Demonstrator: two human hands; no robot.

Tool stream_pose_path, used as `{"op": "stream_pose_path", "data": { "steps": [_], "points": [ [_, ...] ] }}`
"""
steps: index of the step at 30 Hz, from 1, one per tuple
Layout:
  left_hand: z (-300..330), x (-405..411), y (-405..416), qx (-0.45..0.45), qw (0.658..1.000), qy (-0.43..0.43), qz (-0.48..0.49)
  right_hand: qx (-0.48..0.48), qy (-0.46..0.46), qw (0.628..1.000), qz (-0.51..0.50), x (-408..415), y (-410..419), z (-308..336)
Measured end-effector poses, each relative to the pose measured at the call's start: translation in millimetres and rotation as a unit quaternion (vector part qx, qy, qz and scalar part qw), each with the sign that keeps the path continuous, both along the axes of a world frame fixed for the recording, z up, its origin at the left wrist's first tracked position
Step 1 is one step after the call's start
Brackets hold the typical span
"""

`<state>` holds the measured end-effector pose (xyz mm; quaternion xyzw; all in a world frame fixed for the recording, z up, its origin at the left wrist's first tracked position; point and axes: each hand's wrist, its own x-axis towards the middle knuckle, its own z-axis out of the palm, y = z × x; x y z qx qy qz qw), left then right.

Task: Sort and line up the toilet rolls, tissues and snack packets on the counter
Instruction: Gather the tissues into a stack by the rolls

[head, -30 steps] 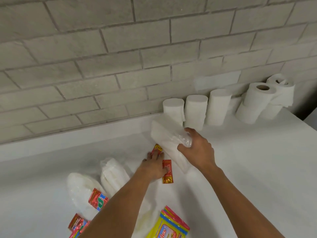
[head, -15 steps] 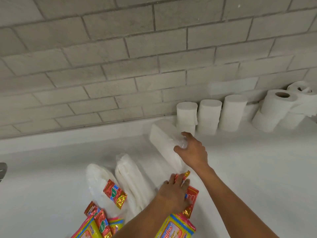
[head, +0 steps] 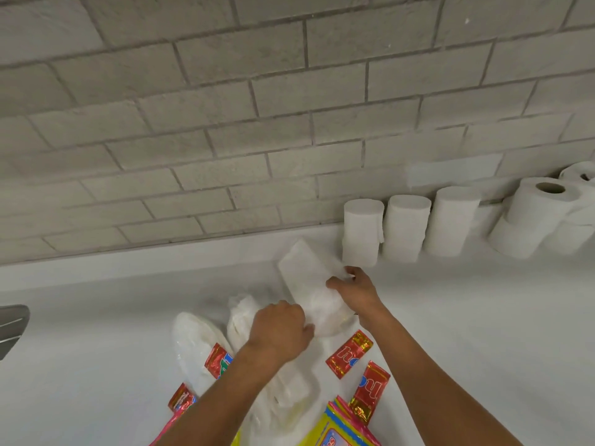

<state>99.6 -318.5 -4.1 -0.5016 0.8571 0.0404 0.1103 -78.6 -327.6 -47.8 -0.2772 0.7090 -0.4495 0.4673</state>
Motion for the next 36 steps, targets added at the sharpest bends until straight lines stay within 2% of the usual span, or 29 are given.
{"op": "stream_pose_path", "data": {
  "steps": [6,10,13,17,20,23,27,30,33,36],
  "points": [
    [-2.0,8.9,-33.4,-0.026,0.997,0.064,0.014,0.007,-0.146,0.988,-0.049,4.6,-14.3,-17.7],
    [-9.7,15.4,-43.5,-0.044,0.996,0.08,0.025,0.006,-0.185,0.98,-0.07,5.7,-20.2,-31.9],
    [-15.6,25.5,-48.5,-0.052,0.993,0.1,0.03,0.007,-0.14,0.987,-0.078,9.3,-24.2,-42.0],
    [-22.3,40.4,-54.7,-0.058,0.99,0.12,0.043,0.024,0.021,0.999,-0.026,14.1,-29.4,-42.2],
    [-25.3,50.1,-55.8,-0.062,0.985,0.151,0.047,0.048,0.116,0.992,0.025,12.8,-30.6,-42.8],
    [-20.8,58.5,-52.3,-0.067,0.98,0.176,0.057,0.055,0.168,0.984,0.035,10.0,-24.4,-35.5],
    [-12.8,72.4,-46.0,-0.067,0.973,0.207,0.077,-0.02,0.289,0.957,0.014,20.8,1.4,-13.9],
    [-6.8,83.9,-37.3,-0.072,0.964,0.233,0.103,-0.081,0.282,0.952,0.093,44.3,24.1,6.0],
    [-2.8,96.1,-26.8,-0.078,0.96,0.24,0.125,-0.066,0.21,0.955,0.199,73.1,42.6,19.1],
    [-2.1,107.6,-16.1,-0.08,0.956,0.243,0.143,-0.048,0.228,0.94,0.249,97.6,54.8,21.8]
  ]
}}
